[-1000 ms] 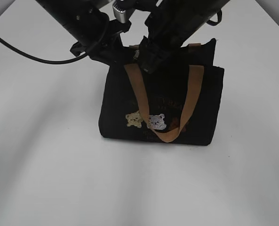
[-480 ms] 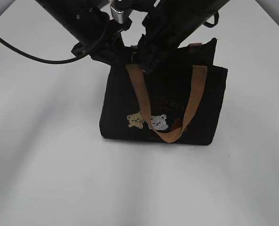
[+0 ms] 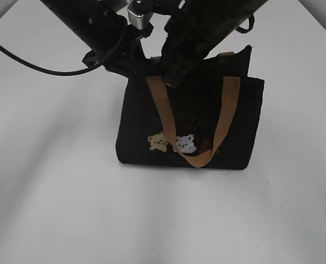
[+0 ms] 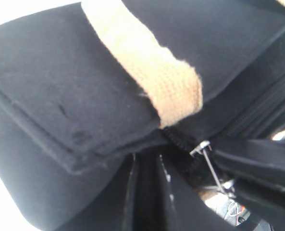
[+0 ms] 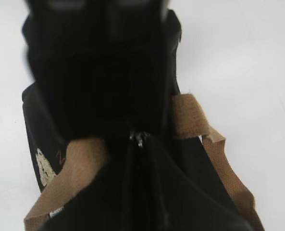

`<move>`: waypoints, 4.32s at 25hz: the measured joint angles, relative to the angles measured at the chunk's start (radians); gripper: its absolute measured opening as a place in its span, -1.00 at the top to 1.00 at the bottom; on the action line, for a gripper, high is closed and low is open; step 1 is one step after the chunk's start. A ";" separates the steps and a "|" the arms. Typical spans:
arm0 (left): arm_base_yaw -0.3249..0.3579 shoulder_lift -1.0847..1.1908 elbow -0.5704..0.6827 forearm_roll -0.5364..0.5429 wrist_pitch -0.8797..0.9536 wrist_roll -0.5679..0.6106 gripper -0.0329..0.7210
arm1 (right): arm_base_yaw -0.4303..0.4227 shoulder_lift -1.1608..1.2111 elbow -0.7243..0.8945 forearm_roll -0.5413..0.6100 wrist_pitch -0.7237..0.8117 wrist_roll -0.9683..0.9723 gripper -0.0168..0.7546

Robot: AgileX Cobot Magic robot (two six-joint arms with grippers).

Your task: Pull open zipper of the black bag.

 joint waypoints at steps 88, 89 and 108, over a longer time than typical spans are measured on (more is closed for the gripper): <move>0.058 -2.083 1.294 0.586 -0.107 -0.230 -0.08 | -0.373 -1.629 0.963 -0.127 0.557 0.599 -0.58; 0.058 -2.089 1.294 0.587 -0.108 -0.230 -0.08 | -0.373 -1.648 0.963 -0.127 0.550 0.599 -0.58; 0.058 -2.075 1.294 0.589 -0.110 -0.230 -0.08 | -0.373 -1.678 0.998 -0.135 0.468 0.599 -0.58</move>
